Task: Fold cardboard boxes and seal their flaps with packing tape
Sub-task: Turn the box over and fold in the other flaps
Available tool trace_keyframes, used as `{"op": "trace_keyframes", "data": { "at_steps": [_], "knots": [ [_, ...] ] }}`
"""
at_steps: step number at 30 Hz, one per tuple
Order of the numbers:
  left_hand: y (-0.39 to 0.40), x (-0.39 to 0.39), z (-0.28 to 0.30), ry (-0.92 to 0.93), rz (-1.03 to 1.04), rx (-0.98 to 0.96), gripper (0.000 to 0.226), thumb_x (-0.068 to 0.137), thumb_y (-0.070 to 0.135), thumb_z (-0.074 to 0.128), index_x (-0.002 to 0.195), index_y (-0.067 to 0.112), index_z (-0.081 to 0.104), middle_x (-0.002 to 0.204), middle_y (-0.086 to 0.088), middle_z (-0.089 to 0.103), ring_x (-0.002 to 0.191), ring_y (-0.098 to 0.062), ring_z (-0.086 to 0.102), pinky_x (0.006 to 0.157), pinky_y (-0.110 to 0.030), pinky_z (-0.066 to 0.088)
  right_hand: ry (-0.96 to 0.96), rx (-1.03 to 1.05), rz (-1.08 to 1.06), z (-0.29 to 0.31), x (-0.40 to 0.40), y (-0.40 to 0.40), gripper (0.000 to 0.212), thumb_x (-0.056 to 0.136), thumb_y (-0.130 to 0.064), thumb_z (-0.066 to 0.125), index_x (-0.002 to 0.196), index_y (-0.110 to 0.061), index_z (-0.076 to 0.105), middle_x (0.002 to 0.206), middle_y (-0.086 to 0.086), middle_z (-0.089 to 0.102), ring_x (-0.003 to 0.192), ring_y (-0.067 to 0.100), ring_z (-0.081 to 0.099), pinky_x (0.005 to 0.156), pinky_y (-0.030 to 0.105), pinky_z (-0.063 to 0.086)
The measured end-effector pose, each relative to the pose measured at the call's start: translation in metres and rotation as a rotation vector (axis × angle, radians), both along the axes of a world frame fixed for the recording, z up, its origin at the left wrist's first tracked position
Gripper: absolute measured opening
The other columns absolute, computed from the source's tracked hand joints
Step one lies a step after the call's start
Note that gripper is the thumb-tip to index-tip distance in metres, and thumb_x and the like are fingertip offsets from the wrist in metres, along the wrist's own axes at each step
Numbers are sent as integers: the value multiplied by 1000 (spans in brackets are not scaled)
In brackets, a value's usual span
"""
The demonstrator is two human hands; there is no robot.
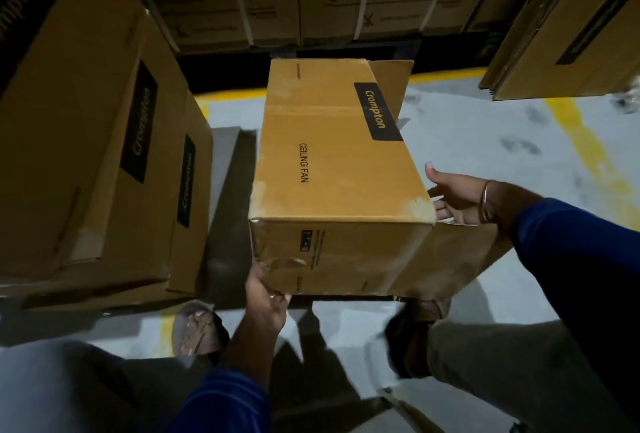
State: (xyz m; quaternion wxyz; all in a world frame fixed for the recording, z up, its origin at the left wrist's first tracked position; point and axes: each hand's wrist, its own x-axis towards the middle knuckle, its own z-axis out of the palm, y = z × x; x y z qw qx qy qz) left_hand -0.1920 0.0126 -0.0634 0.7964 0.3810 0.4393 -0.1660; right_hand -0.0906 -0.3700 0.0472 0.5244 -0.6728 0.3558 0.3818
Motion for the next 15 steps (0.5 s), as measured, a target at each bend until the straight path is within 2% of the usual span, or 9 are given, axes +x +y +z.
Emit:
{"op": "trace_keyframes", "data": {
  "at_steps": [2,3,5,7,9,10,12,13,15],
  "knots": [
    [10,4,-6,30,-63,55,44,106,47,42,138,21,60,132,-17,69,122,-36,64,100,-52,53,-9,71,-82,2,1,7,56,92,-58,59,111,-6,60,71,7,69,56,17,69,58,30,61],
    [11,4,-6,79,-142,84,48,105,49,43,139,18,59,136,-19,65,121,-35,62,100,-51,51,1,83,-135,3,-1,6,44,93,-48,63,106,-6,62,70,6,69,55,16,69,54,30,61],
    [19,6,-4,296,-301,231,52,106,50,43,136,10,57,139,-21,56,118,-37,55,97,-49,47,-37,79,-238,9,-2,0,27,99,-31,63,104,-4,65,74,6,74,59,16,73,53,32,62],
    [29,8,-1,319,-330,303,42,109,39,42,128,6,59,122,-21,57,113,-37,54,89,-42,44,-113,116,-283,23,3,-8,22,103,-22,59,106,-2,66,80,8,77,64,17,75,55,32,62],
    [42,15,-8,293,-317,325,41,107,36,45,132,7,59,107,-12,61,110,-30,56,86,-36,44,-199,63,-220,38,10,-11,28,101,-18,60,122,0,63,95,13,76,76,24,75,64,36,64],
    [48,19,-8,275,-257,290,47,106,40,48,138,7,59,107,-11,65,109,-29,58,87,-37,47,-247,25,-173,48,13,-9,33,100,-16,63,129,1,61,105,16,74,85,28,74,69,39,64],
    [57,32,5,209,-168,255,59,105,50,48,146,9,54,132,-17,65,125,-34,59,103,-47,49,-368,-94,-94,69,16,-2,30,96,-10,68,124,2,65,115,21,72,93,33,72,75,41,62],
    [56,41,27,170,-162,293,61,106,52,45,150,9,49,145,-18,57,136,-35,53,112,-49,43,-447,-172,-55,79,18,3,25,93,-8,71,116,2,68,110,22,73,90,33,71,76,38,61],
    [59,61,76,67,-187,460,59,105,50,44,150,11,49,152,-16,51,141,-34,48,114,-47,40,-606,-349,36,99,19,19,15,88,-4,76,102,1,71,91,15,73,78,28,68,69,28,57]
  ]
}}
